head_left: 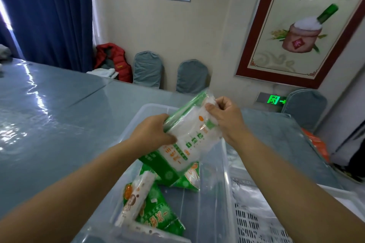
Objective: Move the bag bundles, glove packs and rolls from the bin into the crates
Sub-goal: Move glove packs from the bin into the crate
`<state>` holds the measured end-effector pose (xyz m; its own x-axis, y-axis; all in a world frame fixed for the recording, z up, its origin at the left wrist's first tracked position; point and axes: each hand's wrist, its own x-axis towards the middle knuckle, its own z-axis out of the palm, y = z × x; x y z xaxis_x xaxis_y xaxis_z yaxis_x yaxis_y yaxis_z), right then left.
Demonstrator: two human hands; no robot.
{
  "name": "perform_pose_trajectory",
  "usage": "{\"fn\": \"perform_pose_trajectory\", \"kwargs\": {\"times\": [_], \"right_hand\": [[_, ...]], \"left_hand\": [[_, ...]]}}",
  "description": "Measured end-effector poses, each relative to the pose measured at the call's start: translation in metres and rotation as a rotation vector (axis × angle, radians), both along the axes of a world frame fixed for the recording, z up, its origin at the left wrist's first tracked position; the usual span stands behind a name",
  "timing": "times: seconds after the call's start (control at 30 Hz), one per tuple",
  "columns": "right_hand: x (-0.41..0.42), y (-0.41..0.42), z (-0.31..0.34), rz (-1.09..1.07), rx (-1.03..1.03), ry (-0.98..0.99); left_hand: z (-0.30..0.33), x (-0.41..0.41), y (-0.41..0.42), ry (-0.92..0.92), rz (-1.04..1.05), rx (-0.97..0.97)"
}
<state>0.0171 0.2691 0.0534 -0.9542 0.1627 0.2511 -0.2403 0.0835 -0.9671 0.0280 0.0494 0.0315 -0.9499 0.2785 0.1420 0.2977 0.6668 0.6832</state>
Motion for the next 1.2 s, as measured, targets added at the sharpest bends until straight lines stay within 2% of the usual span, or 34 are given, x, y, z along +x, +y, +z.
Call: {"fn": "perform_pose_trajectory", "kwargs": {"times": [0.07,0.13,0.2,0.27,0.33,0.5,0.57,0.83,0.97,1.03,1.1,1.13,1.2], "right_hand": [[0.004,0.013,0.001,0.069,-0.152,-0.041],[0.006,0.030,0.003,0.082,-0.306,-0.061],[0.006,0.048,0.006,0.024,-0.349,-0.096],[0.007,0.062,0.005,-0.008,-0.266,-0.127],[0.008,0.071,0.003,-0.002,-0.104,-0.168],[0.016,0.080,-0.004,0.144,0.374,-0.377],[0.022,0.086,-0.009,0.194,0.417,-0.447],[0.036,0.166,-0.020,0.555,-0.080,-0.663],[0.039,0.214,-0.033,0.615,-0.266,-0.664],[0.037,0.238,-0.040,0.483,-0.248,-0.604],[0.033,0.268,-0.047,0.324,-0.222,-0.544],[0.031,0.283,-0.050,0.257,-0.201,-0.513],[0.026,0.310,-0.060,0.160,-0.125,-0.451]], "left_hand": [[0.004,-0.005,0.004,0.165,0.083,-0.073],[0.008,-0.010,0.008,0.436,0.131,-0.196],[0.012,-0.015,0.015,0.737,0.096,-0.315],[0.014,-0.019,0.022,1.031,-0.032,-0.337],[0.014,-0.023,0.030,1.245,-0.196,-0.340],[0.007,-0.020,0.065,1.475,-0.467,-0.331],[0.008,-0.017,0.081,1.505,-0.506,-0.295],[0.029,-0.006,0.159,1.556,-0.593,-0.156],[0.020,-0.007,0.209,1.512,-0.541,-0.217],[0.010,-0.009,0.232,1.429,-0.496,-0.320],[-0.001,-0.014,0.252,1.293,-0.366,-0.454],[-0.006,-0.015,0.262,1.184,-0.259,-0.496],[-0.020,-0.016,0.282,0.806,-0.022,-0.426]]}}
